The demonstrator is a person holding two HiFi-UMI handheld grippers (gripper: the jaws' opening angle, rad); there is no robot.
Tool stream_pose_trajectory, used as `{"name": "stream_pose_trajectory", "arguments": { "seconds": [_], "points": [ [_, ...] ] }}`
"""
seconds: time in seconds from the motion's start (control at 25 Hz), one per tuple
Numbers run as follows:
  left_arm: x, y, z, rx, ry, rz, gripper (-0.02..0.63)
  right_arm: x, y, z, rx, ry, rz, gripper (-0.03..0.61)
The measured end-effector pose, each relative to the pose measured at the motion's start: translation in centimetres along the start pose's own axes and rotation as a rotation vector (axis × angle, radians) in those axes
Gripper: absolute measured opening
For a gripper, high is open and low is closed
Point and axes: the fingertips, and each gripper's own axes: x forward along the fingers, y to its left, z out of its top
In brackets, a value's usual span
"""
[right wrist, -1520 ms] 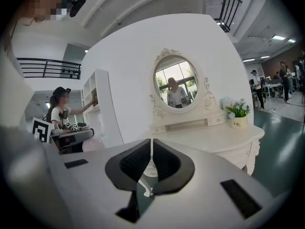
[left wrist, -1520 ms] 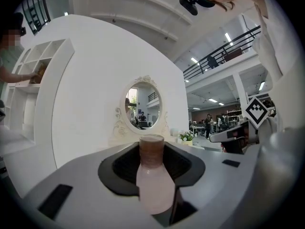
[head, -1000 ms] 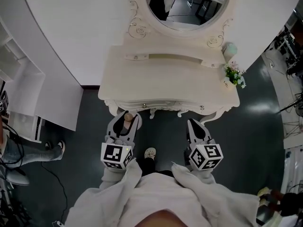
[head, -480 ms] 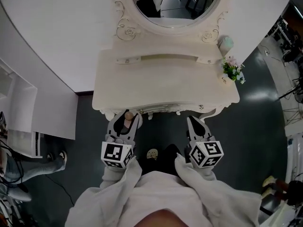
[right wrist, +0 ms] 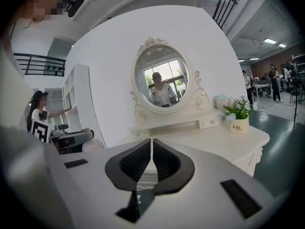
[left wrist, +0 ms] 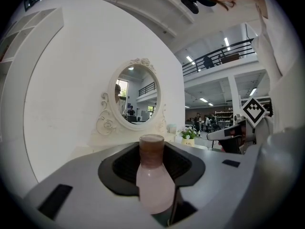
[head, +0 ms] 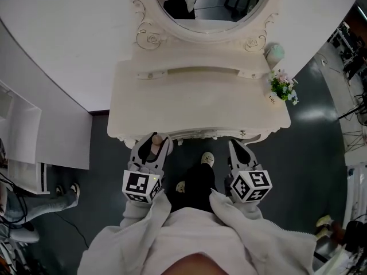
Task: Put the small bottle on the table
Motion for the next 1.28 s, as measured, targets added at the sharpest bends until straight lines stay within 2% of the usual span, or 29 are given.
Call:
{"name": "stream_pose_trajectory", "arguments": {
  "seconds": [0.44,0.88,1.28],
  "points": [
    [7.6,-0.9,2.0,0.021,-0.009,-0.023,0.155,3.6,-5.8,3.8,0.002,-0.022,-0.023,0.041],
    [17.8,-1.2,4.1,0.032,-0.027,-0.036,0.155,8.8,-13.6,7.9,0.004,-0.036,-0.051,0.041],
    [24.6,-1.7,4.1,0.024,-0.009,-0.021,0.155,12.7,-18.8,9.3,0.016,-0.01,-0.033,0.041]
  ]
}}
